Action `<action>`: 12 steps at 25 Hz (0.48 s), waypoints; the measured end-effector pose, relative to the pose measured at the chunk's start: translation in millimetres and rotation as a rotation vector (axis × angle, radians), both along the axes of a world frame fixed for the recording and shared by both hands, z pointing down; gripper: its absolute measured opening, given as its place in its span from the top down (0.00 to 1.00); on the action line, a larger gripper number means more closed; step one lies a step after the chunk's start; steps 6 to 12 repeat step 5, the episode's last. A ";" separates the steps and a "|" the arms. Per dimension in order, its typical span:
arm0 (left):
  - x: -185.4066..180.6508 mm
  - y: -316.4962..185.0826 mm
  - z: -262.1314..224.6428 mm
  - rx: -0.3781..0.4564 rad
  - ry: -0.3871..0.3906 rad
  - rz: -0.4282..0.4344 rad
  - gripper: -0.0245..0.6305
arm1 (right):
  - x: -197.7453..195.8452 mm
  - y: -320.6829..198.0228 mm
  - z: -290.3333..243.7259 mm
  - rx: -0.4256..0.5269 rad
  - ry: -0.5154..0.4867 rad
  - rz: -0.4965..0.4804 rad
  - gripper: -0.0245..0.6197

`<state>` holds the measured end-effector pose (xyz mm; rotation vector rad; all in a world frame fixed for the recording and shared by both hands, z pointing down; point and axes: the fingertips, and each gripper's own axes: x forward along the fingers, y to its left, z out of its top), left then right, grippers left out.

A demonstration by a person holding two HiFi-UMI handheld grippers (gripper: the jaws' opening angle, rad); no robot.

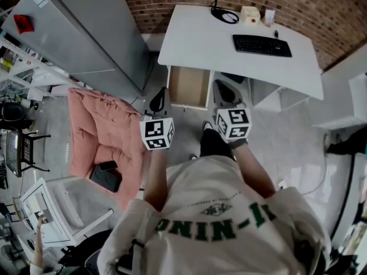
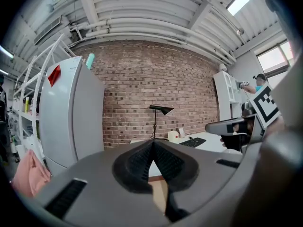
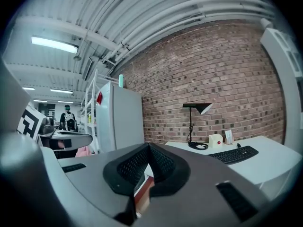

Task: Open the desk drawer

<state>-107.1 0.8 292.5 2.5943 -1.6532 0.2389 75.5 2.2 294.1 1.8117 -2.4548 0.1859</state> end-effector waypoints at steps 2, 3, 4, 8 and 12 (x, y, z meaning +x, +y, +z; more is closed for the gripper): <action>-1.2 -2.0 -0.5 0.002 0.002 -0.001 0.96 | -0.1 -2.4 -1.6 0.006 -0.003 -0.006 0.96; -2.0 -3.5 -1.2 0.004 0.002 -0.002 0.96 | -0.6 -4.5 -2.8 0.009 -0.003 -0.010 0.96; -2.9 -5.1 -2.1 0.006 0.003 -0.003 0.96 | -1.2 -6.8 -4.1 0.011 -0.004 -0.014 0.96; -3.8 -6.7 -3.2 0.009 0.005 -0.005 0.96 | -2.0 -9.3 -5.5 0.014 -0.005 -0.019 0.96; -3.8 -6.7 -3.2 0.009 0.005 -0.005 0.96 | -2.0 -9.3 -5.5 0.014 -0.005 -0.019 0.96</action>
